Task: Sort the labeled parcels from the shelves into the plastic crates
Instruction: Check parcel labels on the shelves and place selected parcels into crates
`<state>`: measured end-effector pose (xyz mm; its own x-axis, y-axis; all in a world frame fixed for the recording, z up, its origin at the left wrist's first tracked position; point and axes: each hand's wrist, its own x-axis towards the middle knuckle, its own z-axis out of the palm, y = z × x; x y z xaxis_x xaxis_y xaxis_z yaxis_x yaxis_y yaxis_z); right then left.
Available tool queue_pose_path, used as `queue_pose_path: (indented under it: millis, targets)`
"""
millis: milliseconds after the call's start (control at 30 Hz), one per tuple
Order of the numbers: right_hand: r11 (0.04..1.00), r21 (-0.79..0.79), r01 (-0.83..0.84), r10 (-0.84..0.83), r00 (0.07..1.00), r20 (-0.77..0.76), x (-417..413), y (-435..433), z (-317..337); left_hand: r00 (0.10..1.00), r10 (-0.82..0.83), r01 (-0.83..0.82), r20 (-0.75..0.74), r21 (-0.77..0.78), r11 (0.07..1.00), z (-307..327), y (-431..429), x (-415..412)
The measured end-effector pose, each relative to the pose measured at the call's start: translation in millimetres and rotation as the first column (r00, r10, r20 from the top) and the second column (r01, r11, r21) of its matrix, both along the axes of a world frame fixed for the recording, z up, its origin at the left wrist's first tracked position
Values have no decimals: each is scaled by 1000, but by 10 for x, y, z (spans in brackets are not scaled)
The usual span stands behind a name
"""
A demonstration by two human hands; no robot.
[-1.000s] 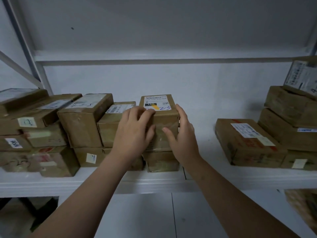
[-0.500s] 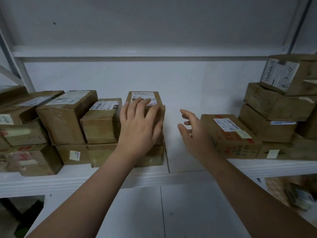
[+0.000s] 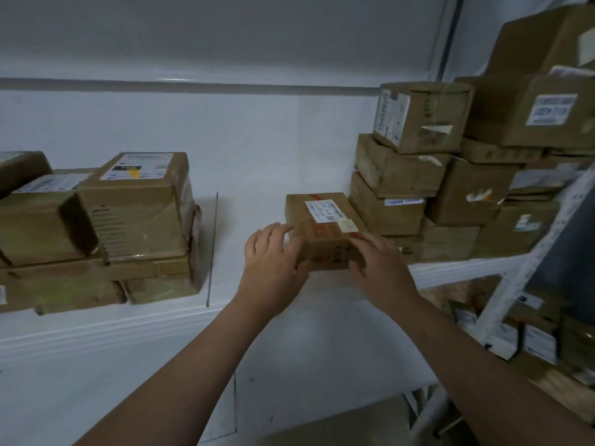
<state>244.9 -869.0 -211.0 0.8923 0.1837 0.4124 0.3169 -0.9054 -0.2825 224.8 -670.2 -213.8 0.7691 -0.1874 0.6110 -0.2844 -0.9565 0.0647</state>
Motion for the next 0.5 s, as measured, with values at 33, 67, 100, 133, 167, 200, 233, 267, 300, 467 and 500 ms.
queue_pose_path:
  millis: [33,67,100,133,167,200,233,267,300,467,500]
  targets:
    - [999,-54,3,-5,999,-35,14,-91,-10,999,-8,8,-39,-14,1000,-69,-85,60]
    - [996,-92,1,-8,997,-75,28,-168,-15,997,-21,19,-75,-21,1000,-116,-169,118]
    - [992,-124,-2,-11,994,-108,44,-231,-17,993,-32,30,-117,-18,999,-145,-257,174]
    - [987,-161,-5,-16,992,-125,58,-281,-24,986,-40,40,-163,-1,999,-158,-340,225]
    - [979,-202,-2,-24,992,-128,65,-317,-33,978,-38,42,-204,17,999,-169,-410,277]
    - [972,-237,2,-34,991,-128,68,-341,-46,972,-17,27,-236,40,999,-183,-465,324]
    - [967,-253,4,-37,991,-128,60,-355,-55,966,18,0,-257,72,997,-201,-503,357]
    - [970,-243,-1,-32,991,-133,50,-364,-68,962,53,-27,-267,99,995,-222,-529,372]
    - [979,-201,-18,-11,990,-143,45,-368,-89,963,76,-47,-260,116,992,-240,-538,372]
    - [966,213,-150,180,975,-132,-4,-277,-175,993,93,-86,-65,102,991,-314,-436,228]
    - [950,276,-144,183,976,-122,-5,-242,-175,994,99,-94,-47,98,991,-325,-406,190]
